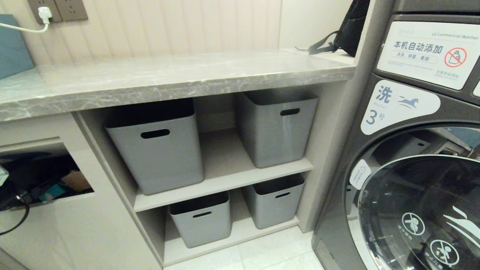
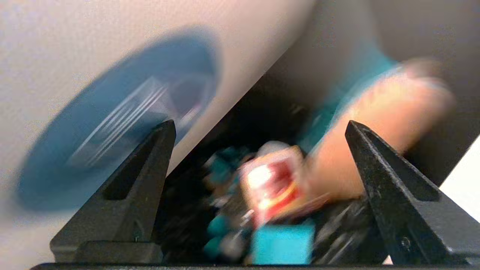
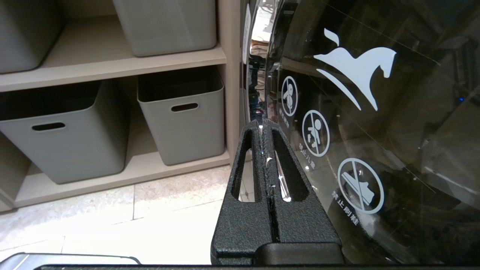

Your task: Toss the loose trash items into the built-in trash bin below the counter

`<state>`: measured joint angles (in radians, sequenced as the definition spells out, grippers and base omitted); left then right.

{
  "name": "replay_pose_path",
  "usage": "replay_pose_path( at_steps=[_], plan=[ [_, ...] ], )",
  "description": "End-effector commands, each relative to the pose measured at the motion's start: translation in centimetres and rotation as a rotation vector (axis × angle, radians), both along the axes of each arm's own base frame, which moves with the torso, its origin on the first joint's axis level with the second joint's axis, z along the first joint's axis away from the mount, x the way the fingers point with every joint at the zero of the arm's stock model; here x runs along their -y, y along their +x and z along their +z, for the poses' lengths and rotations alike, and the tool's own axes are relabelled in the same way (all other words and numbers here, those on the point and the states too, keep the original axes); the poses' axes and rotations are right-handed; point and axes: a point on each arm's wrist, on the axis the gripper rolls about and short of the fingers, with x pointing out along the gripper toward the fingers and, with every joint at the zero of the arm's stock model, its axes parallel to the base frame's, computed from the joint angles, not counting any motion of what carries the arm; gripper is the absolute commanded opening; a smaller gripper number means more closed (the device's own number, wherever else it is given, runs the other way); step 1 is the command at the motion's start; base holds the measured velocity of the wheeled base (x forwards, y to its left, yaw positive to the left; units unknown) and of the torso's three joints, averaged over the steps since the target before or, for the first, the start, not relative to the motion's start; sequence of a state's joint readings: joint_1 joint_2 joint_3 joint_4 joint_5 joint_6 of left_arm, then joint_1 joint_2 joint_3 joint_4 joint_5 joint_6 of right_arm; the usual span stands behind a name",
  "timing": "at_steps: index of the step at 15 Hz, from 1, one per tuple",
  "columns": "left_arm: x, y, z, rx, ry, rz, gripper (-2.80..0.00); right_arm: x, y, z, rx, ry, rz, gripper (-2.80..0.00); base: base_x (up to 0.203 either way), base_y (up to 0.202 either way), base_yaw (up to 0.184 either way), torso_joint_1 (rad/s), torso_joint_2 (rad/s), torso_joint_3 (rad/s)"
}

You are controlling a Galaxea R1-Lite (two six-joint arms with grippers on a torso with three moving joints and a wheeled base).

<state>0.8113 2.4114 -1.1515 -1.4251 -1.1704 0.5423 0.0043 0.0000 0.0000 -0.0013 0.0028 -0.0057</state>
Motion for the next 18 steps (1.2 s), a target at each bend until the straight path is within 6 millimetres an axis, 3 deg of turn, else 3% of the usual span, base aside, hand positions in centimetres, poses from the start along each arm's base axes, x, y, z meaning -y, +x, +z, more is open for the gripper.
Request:
replay_pose_path(
  at_steps=[1, 5, 8, 14, 18],
  plan=[
    [-0.9, 0.7, -0.2, 0.029, 0.04, -0.001, 0.0, 0.0, 0.0, 0.0, 0.002, 0.0, 0.001, -2.8, 0.0, 0.0, 0.0, 0.0, 0.0, 0.0],
    [-2.2, 1.2, -1.0, 0.047, 0.068, 0.011, 0.0, 0.0, 0.0, 0.0, 0.001, 0.0, 0.001, -2.8, 0.0, 0.0, 0.0, 0.0, 0.0, 0.0],
    [-1.9, 0.8, -1.2, 0.032, 0.053, 0.011, 0.0, 0.0, 0.0, 0.0, 0.002, 0.0, 0.001, -2.8, 0.0, 0.0, 0.0, 0.0, 0.0, 0.0],
    [1.7, -2.8, -1.6, -0.077, -0.057, 0.004, 0.0, 0.0, 0.0, 0.0, 0.002, 0.0, 0.002, -2.8, 0.0, 0.0, 0.0, 0.0, 0.0, 0.0],
    [3.8, -5.2, -0.2, -0.1, -0.075, 0.011, 0.0, 0.0, 0.0, 0.0, 0.002, 0.0, 0.001, -2.8, 0.0, 0.0, 0.0, 0.0, 0.0, 0.0]
  ],
)
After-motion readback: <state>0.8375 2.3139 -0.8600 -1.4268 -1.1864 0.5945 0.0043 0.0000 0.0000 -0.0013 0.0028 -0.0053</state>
